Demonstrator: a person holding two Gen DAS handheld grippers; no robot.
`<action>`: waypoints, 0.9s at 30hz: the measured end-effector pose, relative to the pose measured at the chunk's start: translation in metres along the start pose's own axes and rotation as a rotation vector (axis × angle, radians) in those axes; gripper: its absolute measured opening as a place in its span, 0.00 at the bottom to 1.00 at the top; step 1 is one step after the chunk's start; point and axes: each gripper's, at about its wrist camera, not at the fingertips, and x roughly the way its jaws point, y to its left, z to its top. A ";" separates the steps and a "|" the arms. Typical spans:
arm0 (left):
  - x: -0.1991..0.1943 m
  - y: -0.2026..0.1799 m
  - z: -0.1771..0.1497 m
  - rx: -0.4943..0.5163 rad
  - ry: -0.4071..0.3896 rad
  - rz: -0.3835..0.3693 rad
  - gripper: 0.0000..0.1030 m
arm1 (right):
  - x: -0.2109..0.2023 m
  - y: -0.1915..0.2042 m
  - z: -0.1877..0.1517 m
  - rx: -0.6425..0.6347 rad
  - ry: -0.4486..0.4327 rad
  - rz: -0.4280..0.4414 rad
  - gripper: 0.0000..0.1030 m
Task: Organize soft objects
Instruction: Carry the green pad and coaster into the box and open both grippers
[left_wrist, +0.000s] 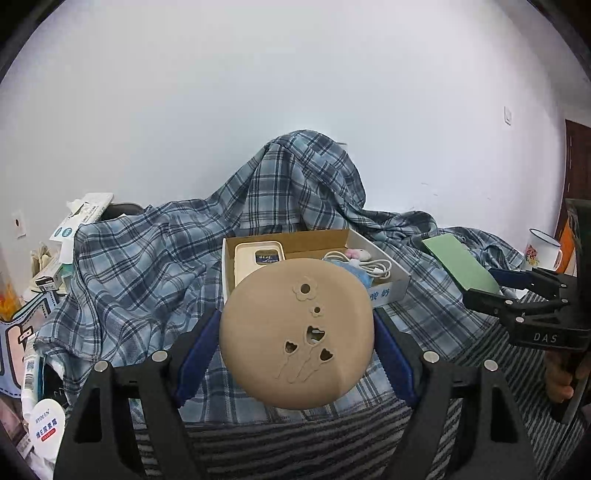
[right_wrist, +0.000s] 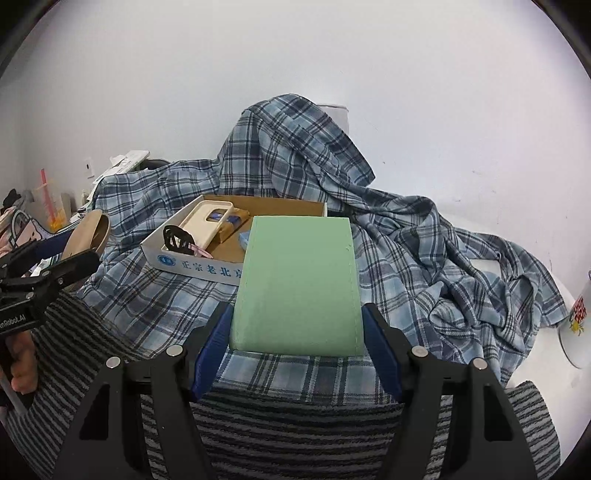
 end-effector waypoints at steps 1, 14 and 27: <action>0.000 0.000 0.000 0.001 -0.003 0.002 0.80 | 0.000 0.001 0.000 -0.005 -0.002 -0.003 0.67; -0.025 -0.001 0.009 -0.015 -0.090 0.107 0.80 | -0.016 0.013 0.007 -0.038 -0.069 -0.050 0.67; -0.026 -0.014 0.095 -0.027 -0.279 0.158 0.80 | -0.021 0.014 0.119 -0.004 -0.214 -0.027 0.67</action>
